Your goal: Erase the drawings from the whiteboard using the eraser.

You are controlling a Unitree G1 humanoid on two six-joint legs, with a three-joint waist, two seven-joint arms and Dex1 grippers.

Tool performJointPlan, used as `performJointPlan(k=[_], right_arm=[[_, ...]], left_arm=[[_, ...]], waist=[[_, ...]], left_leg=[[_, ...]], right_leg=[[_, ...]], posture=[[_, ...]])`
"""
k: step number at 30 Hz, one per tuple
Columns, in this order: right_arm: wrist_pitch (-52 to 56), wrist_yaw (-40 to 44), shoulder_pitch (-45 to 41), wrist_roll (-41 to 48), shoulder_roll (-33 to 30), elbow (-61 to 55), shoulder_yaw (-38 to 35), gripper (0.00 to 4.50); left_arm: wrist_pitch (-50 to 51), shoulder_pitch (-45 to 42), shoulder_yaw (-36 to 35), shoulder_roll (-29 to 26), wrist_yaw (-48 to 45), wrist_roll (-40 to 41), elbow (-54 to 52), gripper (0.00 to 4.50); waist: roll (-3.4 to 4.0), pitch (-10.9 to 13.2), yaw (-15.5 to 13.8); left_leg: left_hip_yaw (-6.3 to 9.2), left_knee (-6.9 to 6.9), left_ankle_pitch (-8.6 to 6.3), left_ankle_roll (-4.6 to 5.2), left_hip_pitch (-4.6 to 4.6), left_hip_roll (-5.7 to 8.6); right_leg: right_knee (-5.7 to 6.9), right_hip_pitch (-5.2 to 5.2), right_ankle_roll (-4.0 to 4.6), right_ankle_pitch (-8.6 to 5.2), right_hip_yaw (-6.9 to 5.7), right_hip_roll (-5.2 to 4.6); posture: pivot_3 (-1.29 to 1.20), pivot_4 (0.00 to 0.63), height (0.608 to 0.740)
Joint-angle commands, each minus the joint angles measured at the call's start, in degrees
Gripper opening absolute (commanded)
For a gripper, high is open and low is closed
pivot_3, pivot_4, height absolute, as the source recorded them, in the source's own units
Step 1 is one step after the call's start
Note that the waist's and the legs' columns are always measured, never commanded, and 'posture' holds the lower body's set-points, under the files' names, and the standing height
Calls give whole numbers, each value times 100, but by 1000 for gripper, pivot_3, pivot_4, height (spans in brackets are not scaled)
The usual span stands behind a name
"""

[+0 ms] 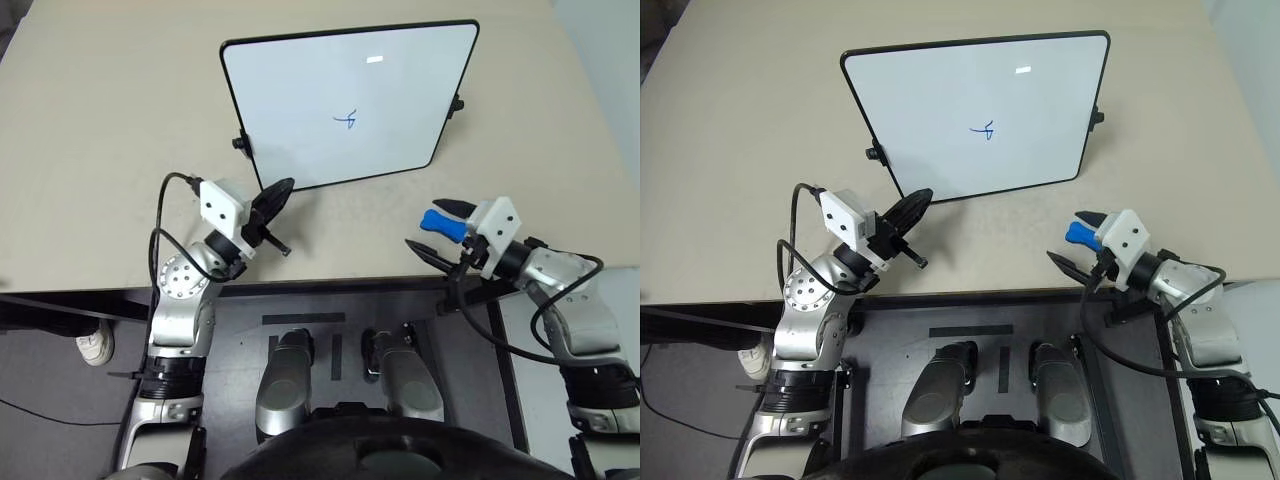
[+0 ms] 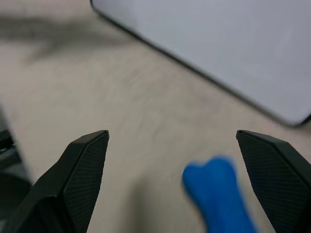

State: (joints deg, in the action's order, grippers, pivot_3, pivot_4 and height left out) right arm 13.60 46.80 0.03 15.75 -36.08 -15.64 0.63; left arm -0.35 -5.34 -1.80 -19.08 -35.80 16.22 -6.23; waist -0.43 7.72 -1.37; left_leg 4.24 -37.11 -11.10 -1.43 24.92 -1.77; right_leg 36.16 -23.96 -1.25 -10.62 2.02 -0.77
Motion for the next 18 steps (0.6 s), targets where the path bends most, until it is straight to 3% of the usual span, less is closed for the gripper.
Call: performJointPlan(k=[1, 18], right_arm=[[122, 56, 99, 70, -200, -219, -229, 4440], [-101, -103, -228, -347, -117, 668, -79, 4440]], left_arm=[[-9, 14, 46, 45, 4, 73, -244, 0], [18, -29, 63, 47, -53, 92, -205, 0]], waist=[[-1, 0, 2], [0, 0, 5]], left_leg=[[-1, 0, 0, -1, 0, 0], [2, 0, 2, -1, -1, 0]], right_leg=[[0, 0, -9, -5, 0, 0], [2, 0, 6, 4, 0, 0]], posture=[[0, 150, 740], [0, 150, 740]])
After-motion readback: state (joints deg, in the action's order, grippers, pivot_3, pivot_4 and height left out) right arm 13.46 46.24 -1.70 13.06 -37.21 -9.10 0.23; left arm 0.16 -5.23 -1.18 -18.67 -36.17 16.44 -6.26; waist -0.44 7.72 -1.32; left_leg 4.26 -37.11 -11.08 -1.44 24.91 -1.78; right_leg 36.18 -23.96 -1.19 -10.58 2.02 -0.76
